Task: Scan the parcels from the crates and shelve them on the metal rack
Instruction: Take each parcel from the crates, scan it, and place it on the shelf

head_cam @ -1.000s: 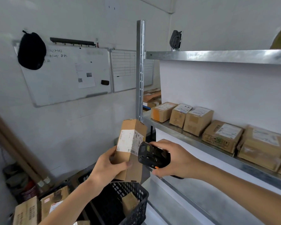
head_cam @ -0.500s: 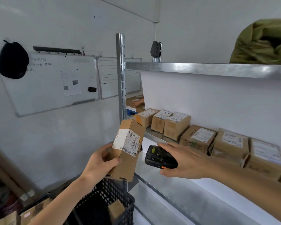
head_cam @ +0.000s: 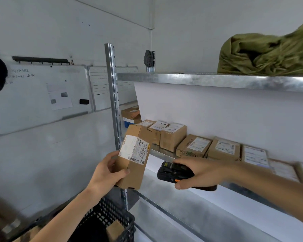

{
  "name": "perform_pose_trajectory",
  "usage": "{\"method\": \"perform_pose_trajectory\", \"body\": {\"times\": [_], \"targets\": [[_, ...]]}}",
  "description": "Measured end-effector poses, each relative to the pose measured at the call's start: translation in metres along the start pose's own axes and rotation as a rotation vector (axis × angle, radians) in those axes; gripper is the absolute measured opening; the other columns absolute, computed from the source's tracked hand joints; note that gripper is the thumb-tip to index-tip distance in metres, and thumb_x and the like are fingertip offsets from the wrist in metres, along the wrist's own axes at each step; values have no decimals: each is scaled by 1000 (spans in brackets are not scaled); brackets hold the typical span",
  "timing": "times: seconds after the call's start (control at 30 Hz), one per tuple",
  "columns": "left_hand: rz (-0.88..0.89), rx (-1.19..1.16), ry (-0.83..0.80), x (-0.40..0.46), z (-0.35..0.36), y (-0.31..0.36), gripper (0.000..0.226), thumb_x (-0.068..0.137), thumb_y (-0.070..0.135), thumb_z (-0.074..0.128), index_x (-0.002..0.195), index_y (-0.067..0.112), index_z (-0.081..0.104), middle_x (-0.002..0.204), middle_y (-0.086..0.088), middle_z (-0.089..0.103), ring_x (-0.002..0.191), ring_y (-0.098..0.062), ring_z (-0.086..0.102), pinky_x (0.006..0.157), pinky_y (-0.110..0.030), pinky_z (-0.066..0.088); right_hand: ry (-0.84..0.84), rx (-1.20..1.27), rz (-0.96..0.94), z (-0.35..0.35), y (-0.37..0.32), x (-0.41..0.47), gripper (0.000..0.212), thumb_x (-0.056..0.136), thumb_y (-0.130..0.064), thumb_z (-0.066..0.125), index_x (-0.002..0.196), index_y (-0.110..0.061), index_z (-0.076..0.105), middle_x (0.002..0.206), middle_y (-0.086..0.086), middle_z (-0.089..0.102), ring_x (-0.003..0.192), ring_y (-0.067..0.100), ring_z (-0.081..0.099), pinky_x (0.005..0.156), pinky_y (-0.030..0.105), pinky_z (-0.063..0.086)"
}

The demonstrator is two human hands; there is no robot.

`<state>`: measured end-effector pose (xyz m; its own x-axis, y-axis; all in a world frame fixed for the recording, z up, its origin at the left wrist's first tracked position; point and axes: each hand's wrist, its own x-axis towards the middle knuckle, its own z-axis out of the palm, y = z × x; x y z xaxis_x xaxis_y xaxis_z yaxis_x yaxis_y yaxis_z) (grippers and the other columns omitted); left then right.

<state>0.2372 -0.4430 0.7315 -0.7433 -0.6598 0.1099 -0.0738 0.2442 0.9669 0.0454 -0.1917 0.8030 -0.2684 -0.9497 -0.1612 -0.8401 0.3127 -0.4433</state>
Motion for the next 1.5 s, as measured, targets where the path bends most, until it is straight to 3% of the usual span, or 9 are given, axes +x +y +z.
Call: {"method": "perform_pose_trajectory", "body": {"times": [0.1, 0.27, 0.43, 0.6, 0.77, 1.07, 1.27, 1.4, 1.5], "targets": [[15, -8, -10, 0, 4, 3, 67, 81, 6, 82, 132, 36, 51, 121, 8, 67, 113, -14, 64, 82, -25, 54, -7, 14, 9, -4, -1, -4, 24, 92, -51, 71, 101, -36, 56, 94, -8, 63, 79, 3, 59, 72, 24, 48], [19, -10, -11, 0, 8, 6, 66, 81, 6, 82, 133, 33, 52, 120, 8, 67, 112, -12, 63, 84, -28, 54, 75, -50, 24, -7, -5, -8, 24, 85, -52, 70, 95, -39, 53, 97, -2, 62, 86, 16, 62, 76, 39, 52], [6, -9, -14, 2, 9, 8, 66, 81, 9, 83, 135, 33, 52, 122, 7, 67, 114, -18, 64, 89, -33, 56, 244, -376, 48, -9, -2, -13, 67, 82, -65, 64, 139, -42, 37, 120, -17, 46, 98, 8, 57, 81, 39, 54], [5, 22, -13, 3, 10, 12, 67, 82, 13, 83, 137, 34, 51, 126, 3, 66, 115, -20, 63, 95, -42, 57, 374, -658, 42, -14, 0, -11, 80, 85, -64, 61, 151, -33, 27, 129, -9, 43, 107, 18, 57, 78, 37, 51], [6, 40, -12, 4, 11, 14, 66, 82, 15, 84, 137, 34, 52, 128, 2, 65, 116, -23, 63, 97, -49, 57, 405, -745, 62, -17, -2, -11, 77, 87, -62, 58, 150, -27, 31, 131, -5, 43, 110, 21, 56, 77, 36, 48], [3, 61, -16, 5, 12, 16, 65, 83, 16, 83, 136, 34, 51, 125, 3, 66, 112, -19, 64, 91, -41, 59, 400, -785, 62, -18, 2, -11, 76, 87, -62, 56, 149, -27, 31, 131, -4, 44, 110, 22, 56, 81, 37, 50], [-7, 66, -18, 7, 16, 16, 67, 82, 17, 83, 139, 33, 50, 126, 2, 65, 115, -22, 63, 98, -48, 57, 404, -777, 73, -20, 8, -12, 75, 84, -63, 56, 146, -26, 35, 132, -4, 44, 109, 20, 56, 79, 40, 54], [-8, 58, -23, 9, 18, 14, 67, 83, 20, 83, 139, 35, 49, 128, 3, 64, 116, -22, 63, 97, -49, 57, 372, -755, 120, -19, 15, -9, 77, 78, -68, 61, 137, -22, 41, 123, -2, 45, 102, 22, 58, 74, 42, 56], [-15, 24, -31, 12, 18, 11, 66, 84, 18, 82, 139, 34, 49, 127, 3, 65, 115, -24, 64, 97, -51, 57, 306, -797, 148, -15, 19, -6, 89, 70, -70, 73, 138, -23, 39, 125, 0, 44, 102, 23, 60, 66, 36, 47]]}}
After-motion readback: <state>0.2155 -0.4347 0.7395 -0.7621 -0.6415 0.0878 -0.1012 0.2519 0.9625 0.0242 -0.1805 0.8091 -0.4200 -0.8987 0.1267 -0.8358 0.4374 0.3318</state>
